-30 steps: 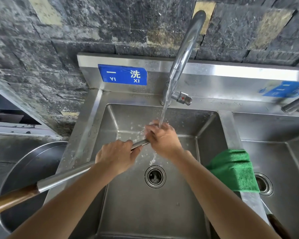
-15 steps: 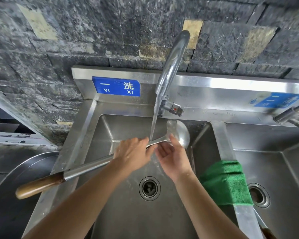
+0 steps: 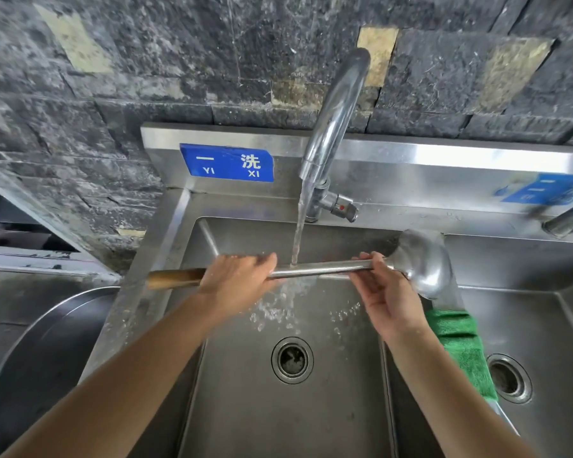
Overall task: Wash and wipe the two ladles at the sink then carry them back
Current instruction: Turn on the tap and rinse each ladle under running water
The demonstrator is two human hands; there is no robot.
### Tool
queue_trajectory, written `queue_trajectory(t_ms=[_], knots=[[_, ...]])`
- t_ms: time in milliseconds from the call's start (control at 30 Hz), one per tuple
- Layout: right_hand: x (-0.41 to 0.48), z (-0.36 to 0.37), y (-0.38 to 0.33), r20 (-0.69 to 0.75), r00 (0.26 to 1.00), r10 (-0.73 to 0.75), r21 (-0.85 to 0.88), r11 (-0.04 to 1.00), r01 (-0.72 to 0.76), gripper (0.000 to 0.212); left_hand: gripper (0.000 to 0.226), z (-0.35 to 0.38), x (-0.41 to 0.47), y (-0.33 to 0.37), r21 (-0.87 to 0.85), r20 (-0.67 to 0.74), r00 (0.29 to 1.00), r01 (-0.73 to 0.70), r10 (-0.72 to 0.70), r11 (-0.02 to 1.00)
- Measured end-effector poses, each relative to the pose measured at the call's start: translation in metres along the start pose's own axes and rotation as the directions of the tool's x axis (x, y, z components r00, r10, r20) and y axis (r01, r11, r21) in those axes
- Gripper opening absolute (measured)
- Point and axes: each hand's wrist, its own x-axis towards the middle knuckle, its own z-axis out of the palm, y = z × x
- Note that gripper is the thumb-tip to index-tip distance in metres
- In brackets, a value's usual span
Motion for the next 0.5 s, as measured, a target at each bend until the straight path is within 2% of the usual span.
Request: queue_trajectory(t_ms=[67,200,333,367,433,500], knots=[[0.001,-0.015,-0.022,-0.036,0.999,-0.031,-0.029,0.999,0.030,0.008,0.037,0.004,-0.009,-0.023,-0.007,0.006,0.998,0.063,-0.063,0.998],[-0.003,-0.032,-0.048,-0.011,0.995,-0.094,-0.088,0.992,0.093,0.011,0.036,0.010,-0.003,-0.023,-0.040,0.038,0.999,0.040,-0.039,0.998],[-0.003,-0.052,-0.079,-0.051,0.980,-0.191,-0.102,0.977,0.185,0.022,0.022,0.013,0.002,-0.018,-0.078,0.088,0.983,0.167,-0.160,0.983],[-0.003,-0.058,-0.087,-0.058,0.976,-0.210,-0.101,0.974,0.204,0.020,0.019,0.013,0.003,-0.016,-0.093,0.088,0.981,0.179,-0.171,0.979],[-0.005,-0.067,-0.098,-0.059,0.972,-0.228,-0.100,0.970,0.221,0.003,0.017,0.011,0.010,-0.004,-0.131,0.103,0.981,0.177,-0.164,0.975],[-0.003,-0.078,-0.107,-0.104,0.960,-0.262,-0.095,0.963,0.252,0.027,0.021,0.006,0.025,0.015,-0.173,0.118,0.980,0.176,-0.157,0.969]])
